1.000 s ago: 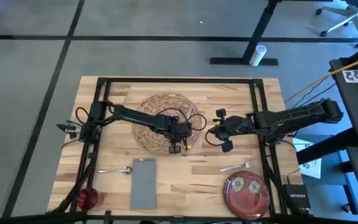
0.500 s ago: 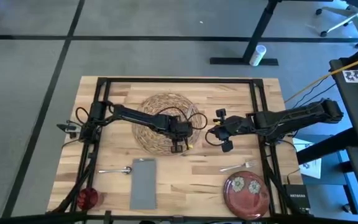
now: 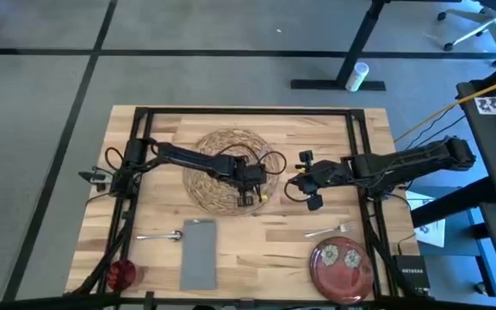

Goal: Set table place
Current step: Move the brown placemat to the center of the table

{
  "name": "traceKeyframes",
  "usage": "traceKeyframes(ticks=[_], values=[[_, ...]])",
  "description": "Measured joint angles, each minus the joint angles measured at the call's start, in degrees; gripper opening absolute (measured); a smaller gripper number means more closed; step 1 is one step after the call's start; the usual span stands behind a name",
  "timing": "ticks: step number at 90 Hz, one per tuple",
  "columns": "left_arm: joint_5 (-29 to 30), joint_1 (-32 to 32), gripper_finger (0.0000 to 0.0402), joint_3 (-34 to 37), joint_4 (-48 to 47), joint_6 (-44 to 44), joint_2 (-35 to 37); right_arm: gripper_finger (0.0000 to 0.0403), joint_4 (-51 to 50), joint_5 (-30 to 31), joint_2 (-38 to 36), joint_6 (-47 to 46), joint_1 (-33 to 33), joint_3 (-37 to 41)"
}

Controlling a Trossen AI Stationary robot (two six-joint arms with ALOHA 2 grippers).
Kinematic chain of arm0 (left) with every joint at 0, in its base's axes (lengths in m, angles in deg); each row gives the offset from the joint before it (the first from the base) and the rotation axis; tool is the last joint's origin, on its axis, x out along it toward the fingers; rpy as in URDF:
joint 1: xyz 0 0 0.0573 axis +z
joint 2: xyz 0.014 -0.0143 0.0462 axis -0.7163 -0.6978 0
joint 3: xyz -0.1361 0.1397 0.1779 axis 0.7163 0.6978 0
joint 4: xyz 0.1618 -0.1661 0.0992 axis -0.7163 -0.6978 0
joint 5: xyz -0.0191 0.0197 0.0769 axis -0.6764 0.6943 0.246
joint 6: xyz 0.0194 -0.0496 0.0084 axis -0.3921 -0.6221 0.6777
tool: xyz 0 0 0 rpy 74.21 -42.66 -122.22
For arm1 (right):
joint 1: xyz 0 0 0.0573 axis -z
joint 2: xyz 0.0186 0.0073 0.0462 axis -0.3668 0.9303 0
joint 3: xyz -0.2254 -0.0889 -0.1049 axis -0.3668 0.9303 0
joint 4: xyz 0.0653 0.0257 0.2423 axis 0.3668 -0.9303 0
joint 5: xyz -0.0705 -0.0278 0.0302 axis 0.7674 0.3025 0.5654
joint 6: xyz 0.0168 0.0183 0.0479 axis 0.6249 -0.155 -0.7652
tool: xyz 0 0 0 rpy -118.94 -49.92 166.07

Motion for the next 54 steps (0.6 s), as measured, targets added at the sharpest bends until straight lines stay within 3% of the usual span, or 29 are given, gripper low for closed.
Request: traceKeyframes(ticks=[54], values=[[-1.68, -1.46, 0.0, -2.39, 3.17, 0.22, -1.69, 0.0, -0.01, 0.0, 0.0, 0.0, -0.01, 0.0]])
